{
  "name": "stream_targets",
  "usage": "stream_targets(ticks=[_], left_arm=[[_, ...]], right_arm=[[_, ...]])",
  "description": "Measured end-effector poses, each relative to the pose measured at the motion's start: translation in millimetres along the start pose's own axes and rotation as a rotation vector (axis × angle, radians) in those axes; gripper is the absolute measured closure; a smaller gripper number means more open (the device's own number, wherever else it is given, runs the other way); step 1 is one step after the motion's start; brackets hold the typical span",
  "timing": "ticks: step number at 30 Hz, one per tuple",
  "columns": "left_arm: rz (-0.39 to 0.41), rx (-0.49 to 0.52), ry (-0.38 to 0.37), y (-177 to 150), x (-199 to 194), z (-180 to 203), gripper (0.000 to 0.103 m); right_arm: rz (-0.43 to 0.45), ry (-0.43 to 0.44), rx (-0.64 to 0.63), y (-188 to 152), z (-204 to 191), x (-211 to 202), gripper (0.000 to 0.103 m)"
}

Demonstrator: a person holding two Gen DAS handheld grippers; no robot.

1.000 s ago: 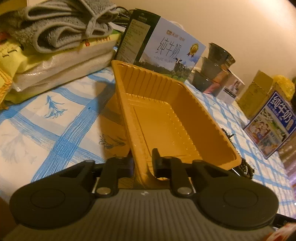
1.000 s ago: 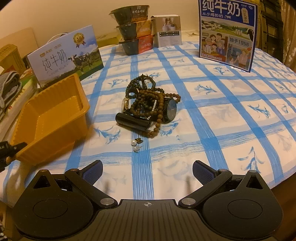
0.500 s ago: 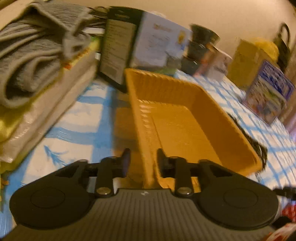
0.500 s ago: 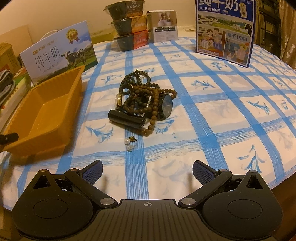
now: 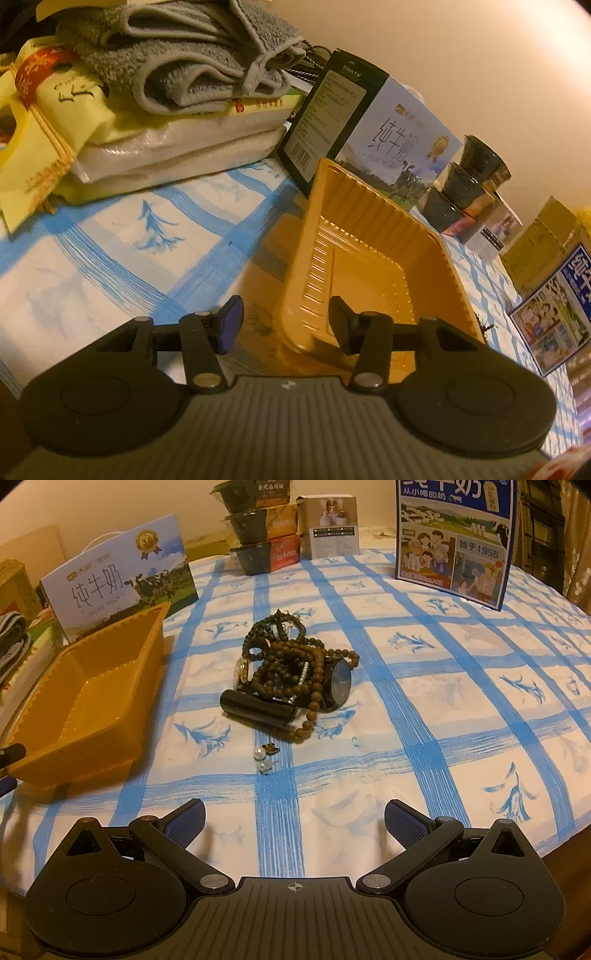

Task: Organize jewelry
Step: 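Move the left tool to the orange tray and close it on the rim, then grasp a small pearl earring with the right tool while the left tool holds the tray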

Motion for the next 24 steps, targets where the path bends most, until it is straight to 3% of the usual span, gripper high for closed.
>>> stream_targets(ticks=[2, 4, 6, 12, 22, 24], left_arm=[[-0.001, -0.014, 0.013, 1, 5, 3, 0.063], [0.011, -0.022, 0.017, 4, 8, 6, 0.08], [0.023, -0.014, 0.046, 8, 13, 5, 0.086], [0.037, 0.074, 0.034, 7, 18, 10, 0.088], [0.066, 0.428, -0.057, 27, -1, 42, 0.092], [0.084, 0.479, -0.055, 33, -5, 46, 0.092]], right_arm=[[-0.001, -0.001, 0.002, -1, 1, 1, 0.0], [-0.004, -0.002, 0.005, -3, 3, 1, 0.0], [-0.008, -0.002, 0.011, -4, 5, 2, 0.0], [-0.013, -0.002, 0.019, -5, 8, 6, 0.0], [0.042, 0.023, 0.007, 7, 4, 3, 0.0], [0.06, 0.035, -0.007, 10, 0, 3, 0.008]])
Point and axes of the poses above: each gripper's, at about its wrist camera, not at the fingertips, and x roughly the way its jaws point, z to its right, y to its top, the point moved 8 cm from there along x, roughly the way its jaws point, and after that the axes turned 1 degree about x, right-handed, at the moved point
